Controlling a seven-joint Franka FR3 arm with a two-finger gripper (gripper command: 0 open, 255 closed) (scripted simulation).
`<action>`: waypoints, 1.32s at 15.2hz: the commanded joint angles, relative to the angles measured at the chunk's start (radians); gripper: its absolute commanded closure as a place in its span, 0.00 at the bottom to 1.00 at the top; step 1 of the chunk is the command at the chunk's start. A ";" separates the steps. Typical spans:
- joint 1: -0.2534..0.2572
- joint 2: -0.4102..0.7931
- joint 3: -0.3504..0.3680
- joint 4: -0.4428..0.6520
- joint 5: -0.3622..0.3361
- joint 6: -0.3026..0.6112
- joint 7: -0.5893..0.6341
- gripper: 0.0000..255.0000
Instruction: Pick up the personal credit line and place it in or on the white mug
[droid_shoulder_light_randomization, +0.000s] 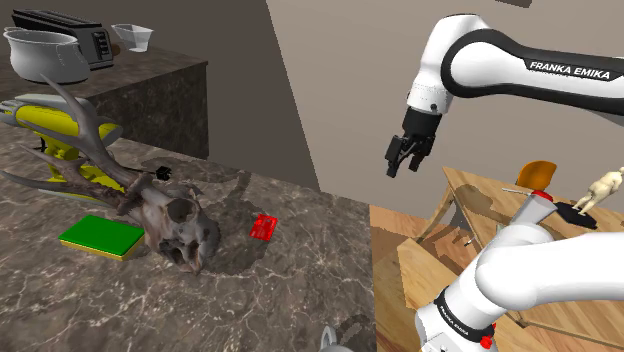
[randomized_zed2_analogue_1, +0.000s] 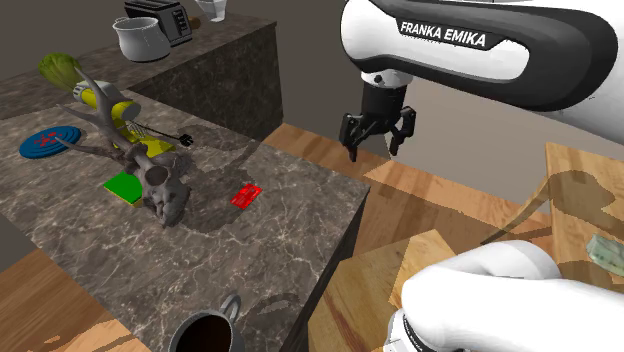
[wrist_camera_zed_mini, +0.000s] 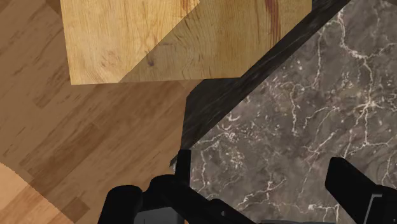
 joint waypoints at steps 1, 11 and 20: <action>0.000 0.000 0.000 0.000 0.000 0.000 0.000 0.00; 0.019 0.281 0.163 0.063 0.218 0.123 0.351 0.00; 0.036 0.606 0.263 0.211 0.354 0.265 0.626 0.00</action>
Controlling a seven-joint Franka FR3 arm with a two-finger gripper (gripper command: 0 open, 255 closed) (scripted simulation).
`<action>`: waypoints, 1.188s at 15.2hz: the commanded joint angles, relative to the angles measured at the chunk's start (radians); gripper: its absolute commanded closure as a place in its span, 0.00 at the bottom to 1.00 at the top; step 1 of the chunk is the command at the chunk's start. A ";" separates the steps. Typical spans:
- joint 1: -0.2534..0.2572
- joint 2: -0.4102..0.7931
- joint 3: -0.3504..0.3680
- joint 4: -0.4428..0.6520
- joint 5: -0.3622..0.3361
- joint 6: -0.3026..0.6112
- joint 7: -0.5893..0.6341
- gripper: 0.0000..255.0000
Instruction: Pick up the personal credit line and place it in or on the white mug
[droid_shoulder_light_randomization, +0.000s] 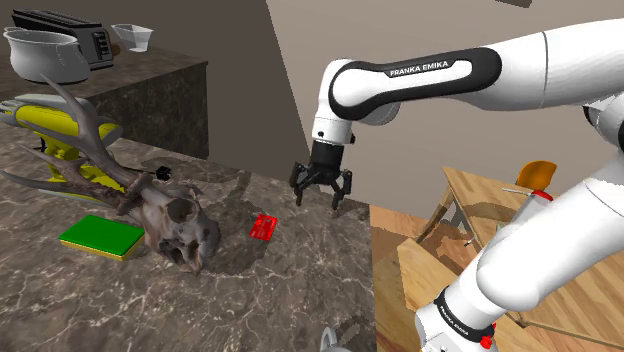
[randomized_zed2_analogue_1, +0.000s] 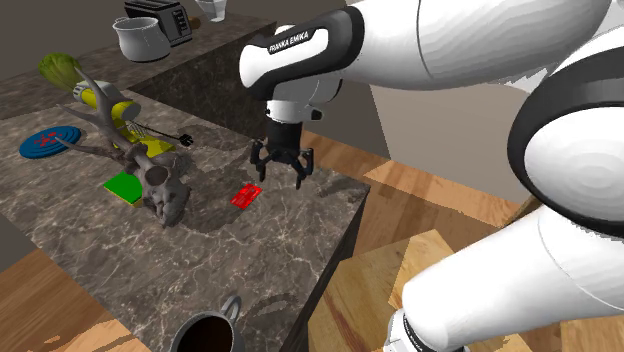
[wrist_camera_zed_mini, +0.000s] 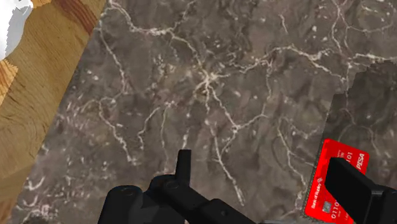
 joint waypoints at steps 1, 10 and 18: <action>0.005 0.074 0.016 0.037 0.025 0.032 0.059 0.00; 0.047 0.413 0.047 0.258 0.098 0.154 0.282 0.00; 0.075 0.447 0.063 0.207 0.115 0.248 0.275 0.00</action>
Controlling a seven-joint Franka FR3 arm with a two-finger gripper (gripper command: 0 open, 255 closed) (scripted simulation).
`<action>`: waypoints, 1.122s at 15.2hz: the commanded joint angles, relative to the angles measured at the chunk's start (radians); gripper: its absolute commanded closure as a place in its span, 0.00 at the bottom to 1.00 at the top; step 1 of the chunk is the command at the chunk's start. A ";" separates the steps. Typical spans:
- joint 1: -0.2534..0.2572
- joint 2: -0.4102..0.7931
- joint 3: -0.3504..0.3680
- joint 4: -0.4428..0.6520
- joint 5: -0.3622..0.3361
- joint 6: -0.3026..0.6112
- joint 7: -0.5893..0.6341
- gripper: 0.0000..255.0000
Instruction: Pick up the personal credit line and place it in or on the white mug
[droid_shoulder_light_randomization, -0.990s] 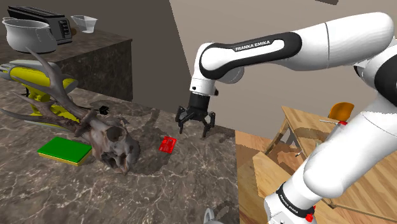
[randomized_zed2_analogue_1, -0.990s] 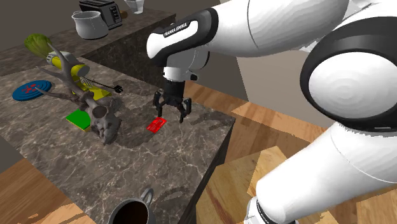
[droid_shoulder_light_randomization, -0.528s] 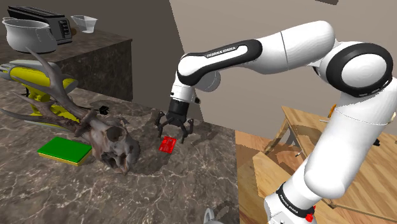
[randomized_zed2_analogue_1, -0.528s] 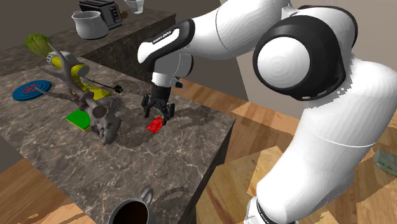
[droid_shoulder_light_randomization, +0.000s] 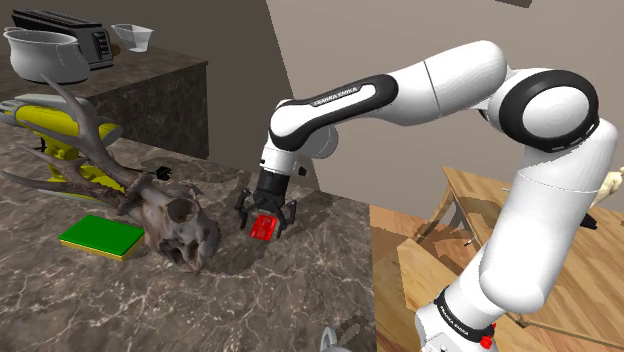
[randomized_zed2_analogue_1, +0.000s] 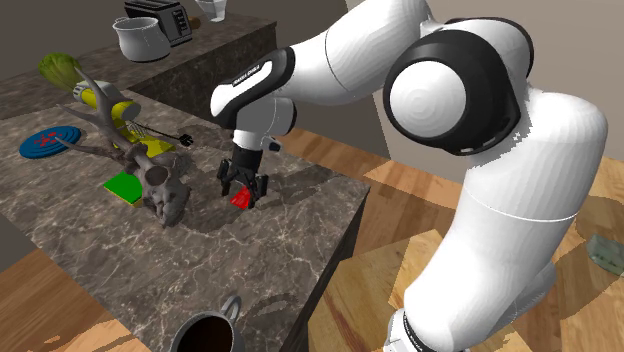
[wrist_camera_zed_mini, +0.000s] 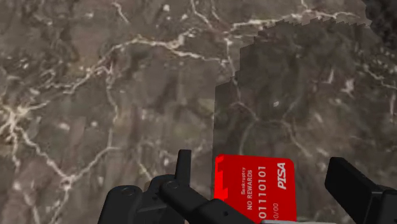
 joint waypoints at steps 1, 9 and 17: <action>0.003 0.003 0.002 -0.007 0.002 0.011 -0.001 0.00; 0.003 0.003 0.002 -0.006 0.002 0.011 -0.001 1.00; 0.003 0.003 0.001 -0.007 0.003 0.011 -0.002 1.00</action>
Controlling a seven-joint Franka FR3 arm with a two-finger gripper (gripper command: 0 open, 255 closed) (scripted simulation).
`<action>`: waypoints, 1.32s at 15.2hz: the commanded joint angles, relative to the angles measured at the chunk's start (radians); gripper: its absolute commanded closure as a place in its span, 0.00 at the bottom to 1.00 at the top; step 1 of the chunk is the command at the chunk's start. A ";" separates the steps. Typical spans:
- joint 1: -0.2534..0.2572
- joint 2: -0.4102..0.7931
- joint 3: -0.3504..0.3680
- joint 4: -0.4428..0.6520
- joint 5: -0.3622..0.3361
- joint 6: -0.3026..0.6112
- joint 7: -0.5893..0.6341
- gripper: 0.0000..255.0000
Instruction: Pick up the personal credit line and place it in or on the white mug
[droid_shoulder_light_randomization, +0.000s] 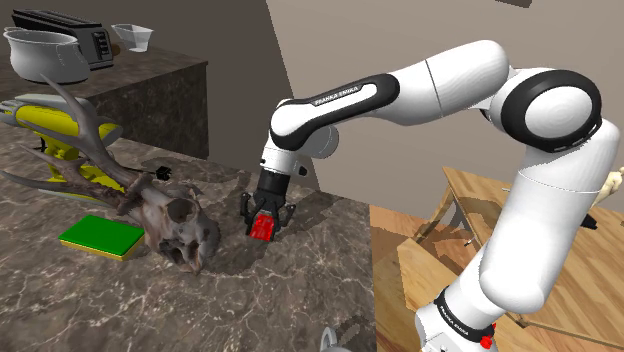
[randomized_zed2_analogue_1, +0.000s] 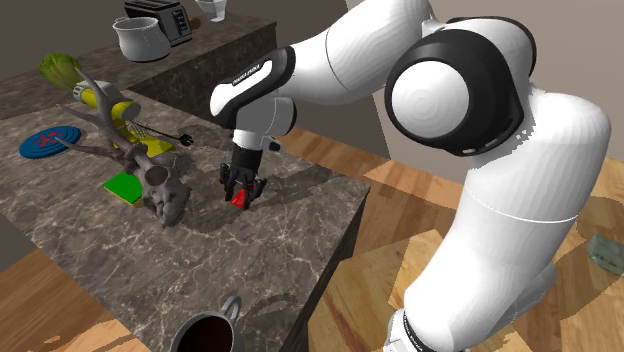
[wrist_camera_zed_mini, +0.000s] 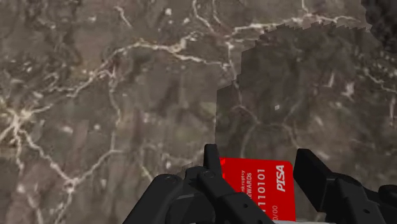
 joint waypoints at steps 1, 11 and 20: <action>0.002 0.002 0.000 0.001 -0.001 0.004 0.003 1.00; -0.009 -0.073 0.001 0.045 -0.001 -0.105 0.049 1.00; -0.018 -0.126 -0.001 0.102 -0.002 -0.205 0.091 1.00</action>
